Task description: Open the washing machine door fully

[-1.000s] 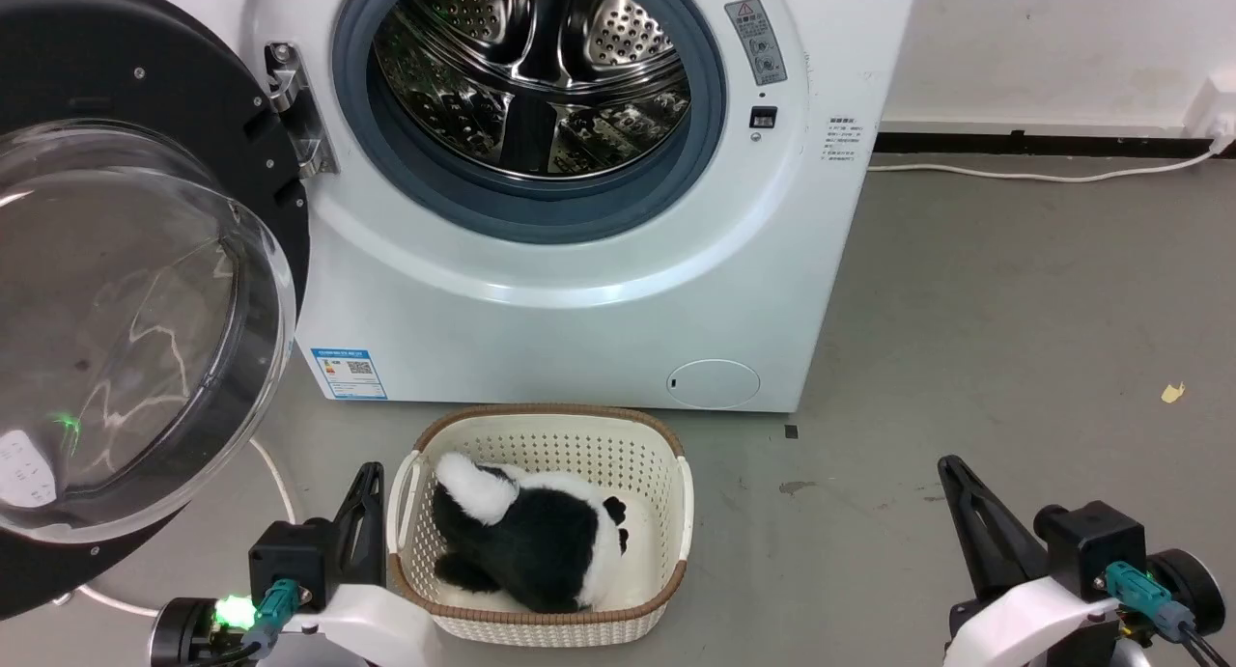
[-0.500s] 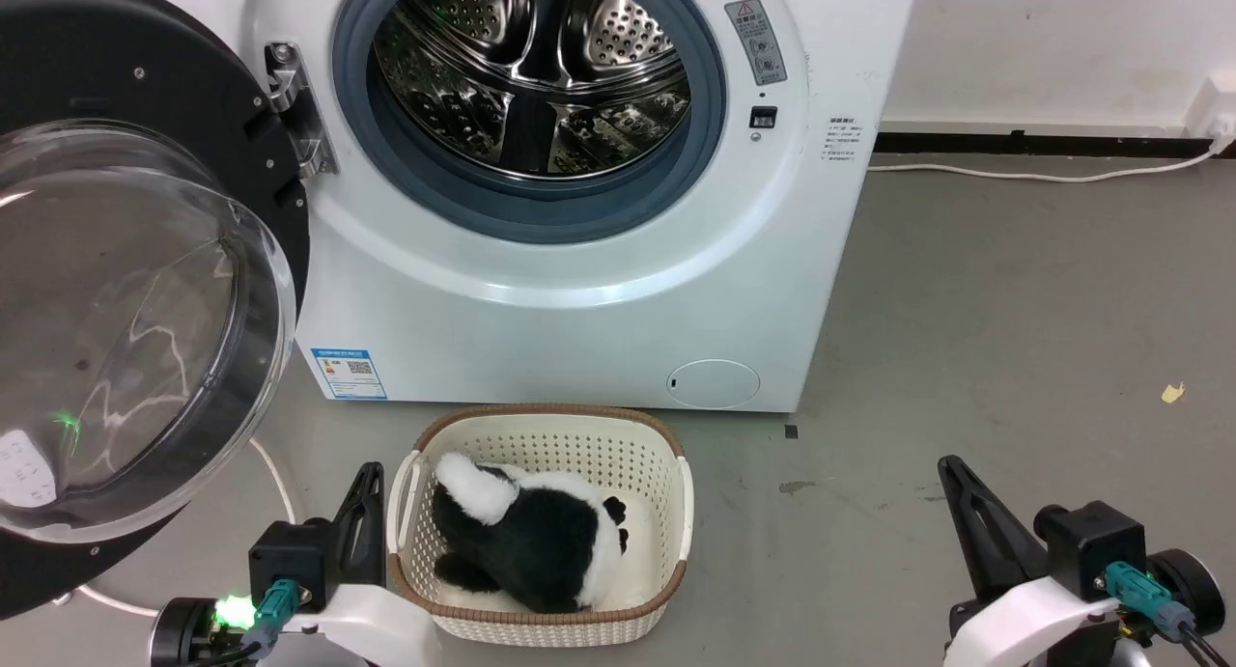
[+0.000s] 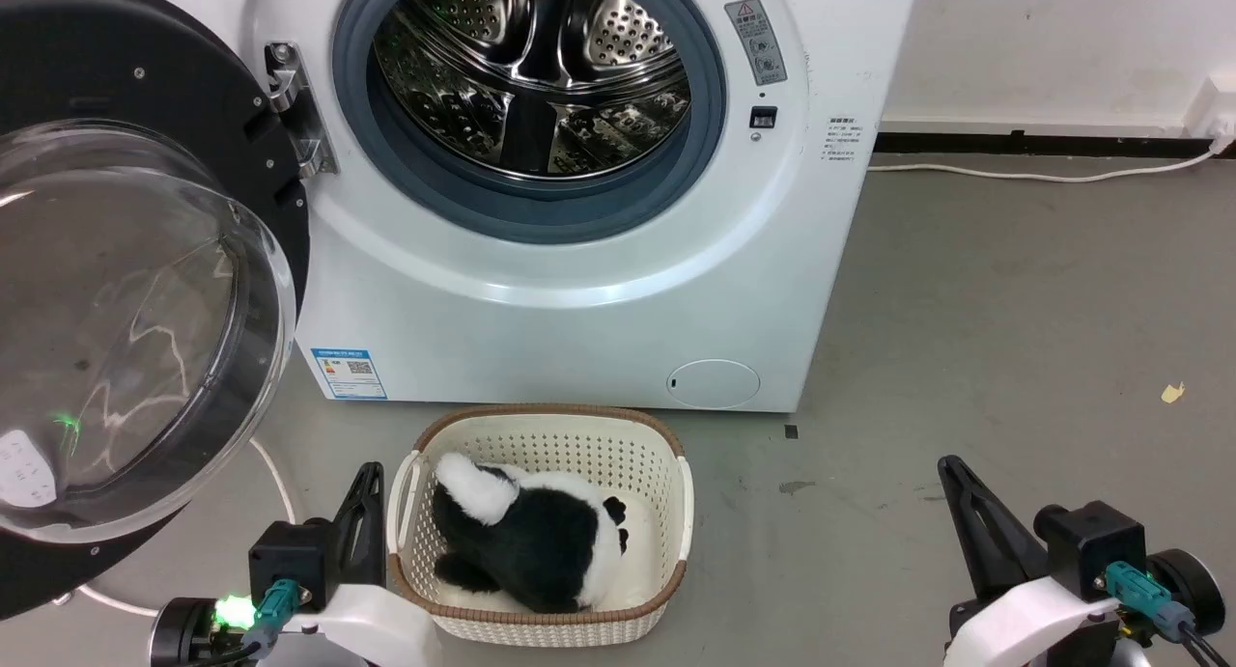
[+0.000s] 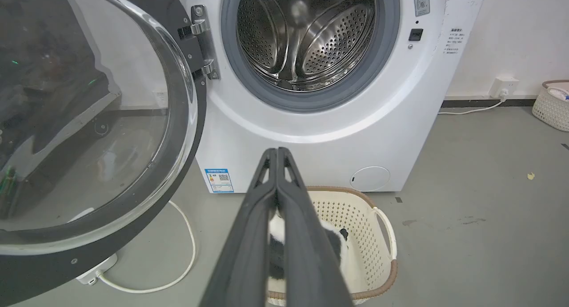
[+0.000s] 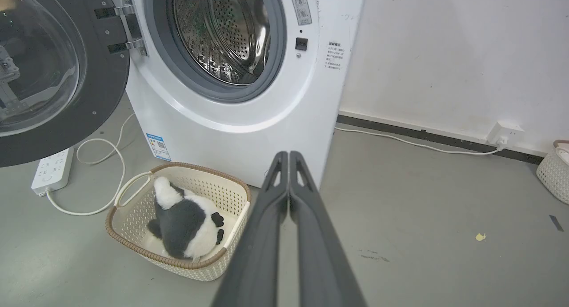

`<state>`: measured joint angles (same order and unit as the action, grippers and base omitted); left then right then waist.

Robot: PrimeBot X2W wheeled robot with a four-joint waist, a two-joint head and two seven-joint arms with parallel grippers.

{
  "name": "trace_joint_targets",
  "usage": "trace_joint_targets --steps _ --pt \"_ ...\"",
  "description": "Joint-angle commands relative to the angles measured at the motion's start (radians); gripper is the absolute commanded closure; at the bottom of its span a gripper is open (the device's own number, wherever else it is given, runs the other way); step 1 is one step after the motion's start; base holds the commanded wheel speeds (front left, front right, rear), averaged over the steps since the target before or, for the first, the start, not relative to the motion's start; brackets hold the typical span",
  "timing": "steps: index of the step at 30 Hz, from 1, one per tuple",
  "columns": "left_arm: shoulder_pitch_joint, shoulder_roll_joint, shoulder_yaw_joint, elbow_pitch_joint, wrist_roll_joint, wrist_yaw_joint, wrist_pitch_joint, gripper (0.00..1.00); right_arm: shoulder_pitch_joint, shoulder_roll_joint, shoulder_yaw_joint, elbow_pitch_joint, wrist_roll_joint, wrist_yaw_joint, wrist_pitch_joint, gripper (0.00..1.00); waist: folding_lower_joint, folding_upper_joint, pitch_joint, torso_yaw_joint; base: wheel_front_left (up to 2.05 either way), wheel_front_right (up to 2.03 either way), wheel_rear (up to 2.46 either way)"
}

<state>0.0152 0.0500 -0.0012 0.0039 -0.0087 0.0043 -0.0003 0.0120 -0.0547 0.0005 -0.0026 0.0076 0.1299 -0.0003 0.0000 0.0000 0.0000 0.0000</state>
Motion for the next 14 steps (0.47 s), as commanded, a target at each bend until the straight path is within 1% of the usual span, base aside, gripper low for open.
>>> trace_joint_targets --steps 1,14 --pt "-0.015 0.000 0.001 -0.004 0.009 -0.004 0.000 1.00 -0.012 0.005 0.000 0.003 -0.008 0.001 0.000 1.00 0.0000 0.0000 0.000 0.000 0.00 0.00 0.00" --pt "-0.015 0.000 0.001 -0.004 0.009 -0.004 0.000 1.00 -0.012 0.005 0.000 0.003 -0.008 0.001 0.000 1.00 0.0000 0.0000 0.000 0.000 0.00 0.00 0.00"
